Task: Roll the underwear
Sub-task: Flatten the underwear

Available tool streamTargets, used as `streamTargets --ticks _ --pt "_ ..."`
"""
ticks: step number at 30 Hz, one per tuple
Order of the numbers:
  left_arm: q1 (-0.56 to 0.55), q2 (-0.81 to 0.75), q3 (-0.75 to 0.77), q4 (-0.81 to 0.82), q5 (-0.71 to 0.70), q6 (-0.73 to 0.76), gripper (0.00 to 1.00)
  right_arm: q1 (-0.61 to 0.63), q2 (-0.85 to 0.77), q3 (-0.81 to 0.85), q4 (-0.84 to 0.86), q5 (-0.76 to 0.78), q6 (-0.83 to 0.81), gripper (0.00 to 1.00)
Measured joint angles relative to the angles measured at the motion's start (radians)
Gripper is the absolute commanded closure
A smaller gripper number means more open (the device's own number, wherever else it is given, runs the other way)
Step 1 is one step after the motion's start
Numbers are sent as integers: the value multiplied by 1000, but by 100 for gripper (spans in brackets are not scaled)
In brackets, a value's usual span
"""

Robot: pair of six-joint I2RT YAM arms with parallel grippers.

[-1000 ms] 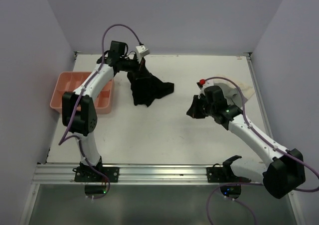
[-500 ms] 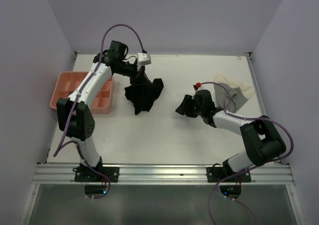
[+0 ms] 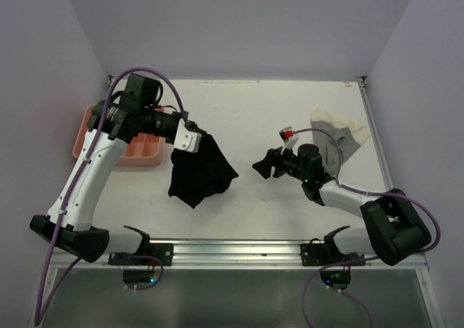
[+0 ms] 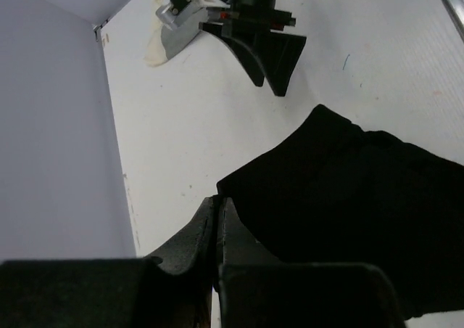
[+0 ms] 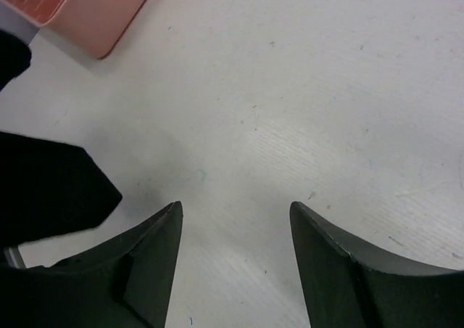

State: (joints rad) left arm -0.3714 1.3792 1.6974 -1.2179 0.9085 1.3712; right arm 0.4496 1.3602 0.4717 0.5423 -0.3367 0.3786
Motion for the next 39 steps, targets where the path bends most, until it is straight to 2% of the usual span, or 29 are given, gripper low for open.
streamTargets --ticks 4,9,13,18,22,26,33,39 --pt "0 -78 -69 11 -45 81 100 22 -97 -60 11 -88 -81 30" --pt "0 -116 -177 81 -51 117 100 145 -163 -59 -8 -108 -177 29" --pt "2 -161 -245 202 -51 84 100 208 -153 -93 43 -97 -200 28" --pt "30 -262 -291 408 -27 -35 100 225 -46 -184 258 -31 -168 28" --pt "35 -306 -291 550 20 -160 100 224 84 -228 491 23 -64 25" --pt "35 -321 -291 638 52 -260 100 210 195 -205 636 32 112 22" --pt "35 -359 -318 740 56 -367 100 185 268 -105 722 41 470 23" --pt "35 -385 -341 834 45 -431 100 184 222 -107 744 84 620 22"
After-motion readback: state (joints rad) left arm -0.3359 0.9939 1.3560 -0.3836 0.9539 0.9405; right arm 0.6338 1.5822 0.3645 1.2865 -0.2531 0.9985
